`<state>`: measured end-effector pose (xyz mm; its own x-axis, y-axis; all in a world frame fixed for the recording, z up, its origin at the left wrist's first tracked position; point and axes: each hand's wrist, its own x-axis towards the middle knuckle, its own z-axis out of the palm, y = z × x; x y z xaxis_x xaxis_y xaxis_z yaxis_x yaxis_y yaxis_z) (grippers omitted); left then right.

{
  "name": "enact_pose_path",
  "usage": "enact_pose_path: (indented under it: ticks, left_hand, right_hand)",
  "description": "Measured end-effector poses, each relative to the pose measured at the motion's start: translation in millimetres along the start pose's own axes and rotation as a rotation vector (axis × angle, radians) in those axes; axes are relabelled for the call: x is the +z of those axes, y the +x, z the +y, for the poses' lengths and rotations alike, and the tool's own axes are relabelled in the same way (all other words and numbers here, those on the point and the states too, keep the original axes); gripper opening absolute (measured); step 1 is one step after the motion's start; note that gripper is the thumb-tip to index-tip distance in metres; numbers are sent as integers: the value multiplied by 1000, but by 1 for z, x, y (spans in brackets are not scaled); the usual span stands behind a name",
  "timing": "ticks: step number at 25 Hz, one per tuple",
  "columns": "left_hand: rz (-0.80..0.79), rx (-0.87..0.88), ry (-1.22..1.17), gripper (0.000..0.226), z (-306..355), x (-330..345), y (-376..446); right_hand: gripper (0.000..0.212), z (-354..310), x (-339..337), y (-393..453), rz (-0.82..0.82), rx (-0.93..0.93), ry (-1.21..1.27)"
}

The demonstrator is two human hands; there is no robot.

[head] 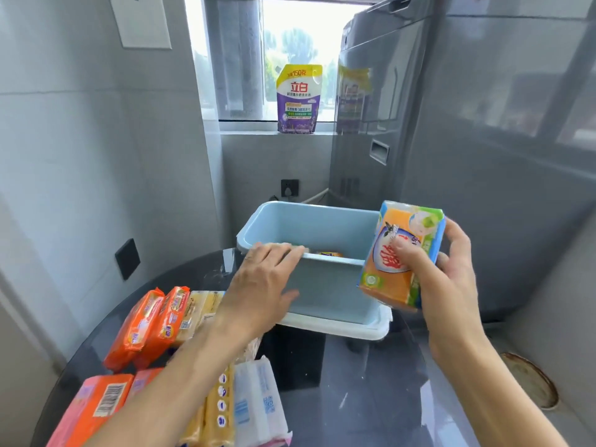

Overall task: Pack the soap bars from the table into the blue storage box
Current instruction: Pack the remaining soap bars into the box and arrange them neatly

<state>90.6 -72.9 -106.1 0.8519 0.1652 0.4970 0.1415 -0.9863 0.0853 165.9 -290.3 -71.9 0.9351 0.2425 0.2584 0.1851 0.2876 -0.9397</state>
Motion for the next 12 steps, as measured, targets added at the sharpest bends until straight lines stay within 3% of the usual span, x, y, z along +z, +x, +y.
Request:
enact_pose_path:
  ticks: [3,6,9,12]
  left_hand:
    - [256,107,-100,35,-7,18,-12]
    - [300,212,-91,34,-12,22,-24]
    - [306,212,-45,36,-9,19,-22]
    - [331,218,-53,37,-6,16,-19]
  right_hand:
    - [56,-13,-2,8,92,-124,-310]
    - [55,-28,19,28,167,-296,-750]
    - [56,-26,47,56,66,-329,-1303]
    - [56,-3,66,75,-68,-245,-1743]
